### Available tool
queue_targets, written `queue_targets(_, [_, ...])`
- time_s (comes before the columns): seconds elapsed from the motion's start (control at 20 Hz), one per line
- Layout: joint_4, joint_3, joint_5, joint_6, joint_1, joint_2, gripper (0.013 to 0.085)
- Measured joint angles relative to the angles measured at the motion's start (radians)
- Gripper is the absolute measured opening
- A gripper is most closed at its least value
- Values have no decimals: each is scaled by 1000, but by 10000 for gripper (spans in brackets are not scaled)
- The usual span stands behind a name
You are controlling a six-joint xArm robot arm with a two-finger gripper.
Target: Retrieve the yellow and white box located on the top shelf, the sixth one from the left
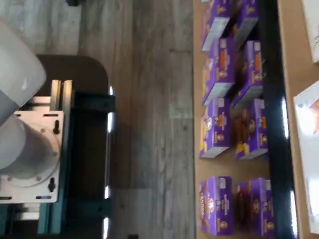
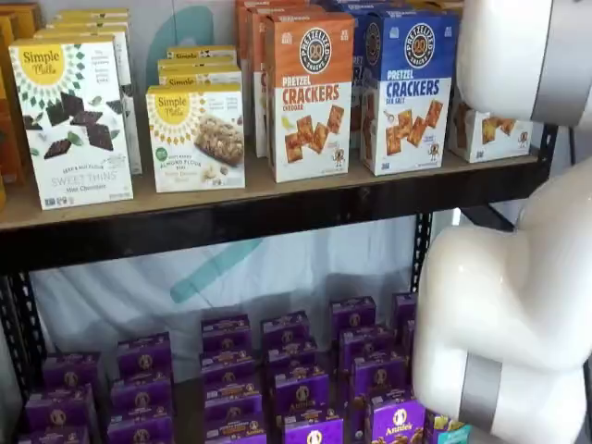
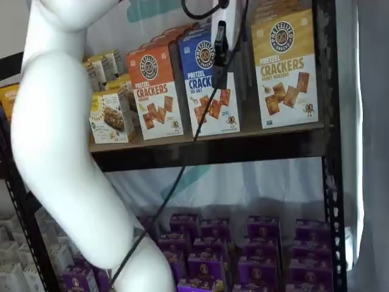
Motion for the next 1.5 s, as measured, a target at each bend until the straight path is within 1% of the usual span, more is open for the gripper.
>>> queue_targets(0.3, [105, -55, 3, -9, -69, 26, 850])
queue_targets(0.6, [232, -133, 32, 6, -142, 69, 850])
queue_targets(0.85, [329, -118, -14, 18, -186, 55, 850])
queue_targets(1.0, [366, -86, -72, 17, -196, 31, 850])
queue_targets(1.05, [379, -67, -105, 15, -197, 18, 850])
queue_targets(1.25, [421, -22, -198, 15, -192, -7, 850])
queue_targets(1.5, [429, -20, -279, 14, -168, 0, 850])
